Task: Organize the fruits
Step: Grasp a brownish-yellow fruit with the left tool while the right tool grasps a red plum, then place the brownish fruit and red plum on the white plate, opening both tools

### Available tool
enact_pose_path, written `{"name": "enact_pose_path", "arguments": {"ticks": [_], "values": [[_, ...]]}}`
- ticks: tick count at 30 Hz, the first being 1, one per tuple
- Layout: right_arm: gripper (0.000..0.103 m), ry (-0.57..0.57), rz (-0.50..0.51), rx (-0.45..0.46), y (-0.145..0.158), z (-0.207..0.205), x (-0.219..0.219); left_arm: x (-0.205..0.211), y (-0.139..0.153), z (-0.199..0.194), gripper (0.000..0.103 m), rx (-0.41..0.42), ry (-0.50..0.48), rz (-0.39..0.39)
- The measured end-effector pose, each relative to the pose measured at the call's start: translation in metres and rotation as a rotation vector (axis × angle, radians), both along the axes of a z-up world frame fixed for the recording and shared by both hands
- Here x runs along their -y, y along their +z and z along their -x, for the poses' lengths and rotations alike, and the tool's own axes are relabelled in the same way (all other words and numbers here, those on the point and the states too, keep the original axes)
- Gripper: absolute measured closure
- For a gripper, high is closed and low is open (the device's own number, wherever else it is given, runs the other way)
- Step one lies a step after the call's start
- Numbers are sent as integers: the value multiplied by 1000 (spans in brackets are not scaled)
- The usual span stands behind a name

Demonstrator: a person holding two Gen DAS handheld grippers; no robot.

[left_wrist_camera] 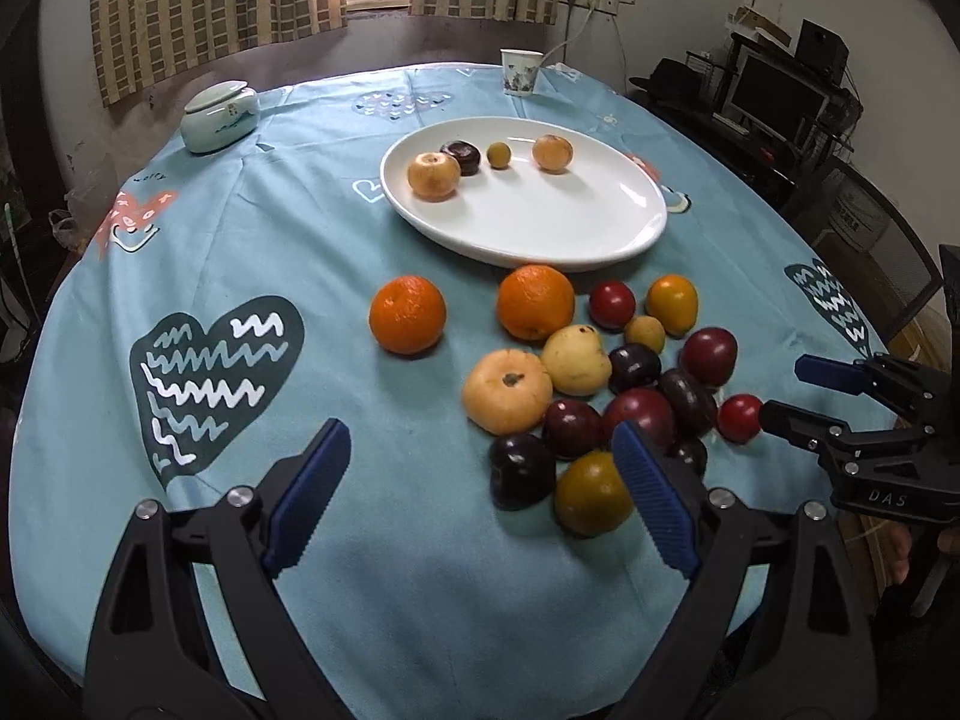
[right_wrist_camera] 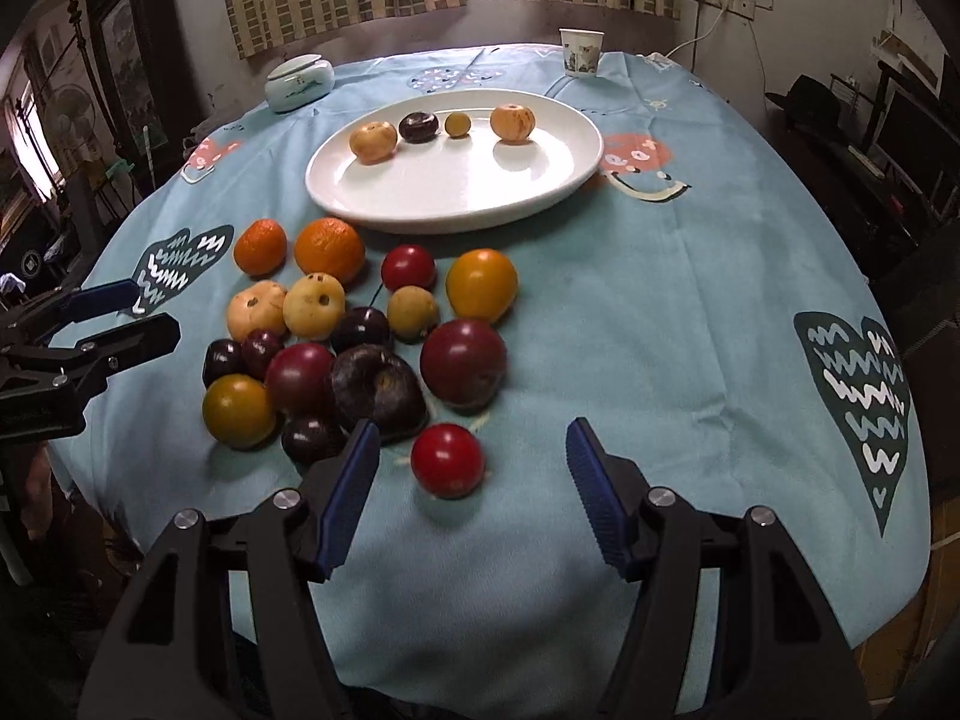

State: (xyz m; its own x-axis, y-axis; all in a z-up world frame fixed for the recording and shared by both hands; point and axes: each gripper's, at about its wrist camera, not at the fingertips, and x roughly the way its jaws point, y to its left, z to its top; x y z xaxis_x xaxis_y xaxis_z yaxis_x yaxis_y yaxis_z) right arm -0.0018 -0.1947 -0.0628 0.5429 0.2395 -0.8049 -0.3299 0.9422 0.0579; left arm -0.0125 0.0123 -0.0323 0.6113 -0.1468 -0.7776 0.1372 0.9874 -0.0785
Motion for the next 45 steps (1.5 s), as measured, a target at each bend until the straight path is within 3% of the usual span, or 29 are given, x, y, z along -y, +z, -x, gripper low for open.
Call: {"name": "enact_pose_path", "arguments": {"ticks": [3,5,8,10,16,18,20,23,27,28,29,30,45], "values": [[38,20,-30,-9,-6,8,1,9,-11,7,12,-43,-48,0],[51,31,-63,-22,-11,7,1,14,-18,10,12,-77,-90,18],[59,32,-78,-34,-22,-1,-2,23,-25,17,12,-101,-142,29],[74,28,-62,-47,-31,-6,-5,27,-28,19,12,-112,-150,26],[74,9,-79,-21,-24,6,2,29,-35,20,13,-147,-151,82],[74,-15,-84,-27,-23,7,9,30,-38,19,19,-154,-151,104],[74,-32,-96,-34,-24,8,15,31,-42,15,31,-166,-149,125],[74,-36,-117,-42,-24,10,20,35,-51,6,37,-179,-133,143],[73,-38,-127,-47,-24,12,24,42,-53,-2,37,-136,-109,118],[73,-40,-128,-48,-24,11,25,43,-52,-4,42,-128,-99,115],[73,-41,-129,-48,-25,11,26,44,-52,-5,60,-121,-89,106],[73,-41,-130,-48,-25,11,26,44,-51,-6,62,-119,-86,93],[73,-15,-140,-41,-20,5,17,22,-26,-1,63,-65,-87,122]]}}
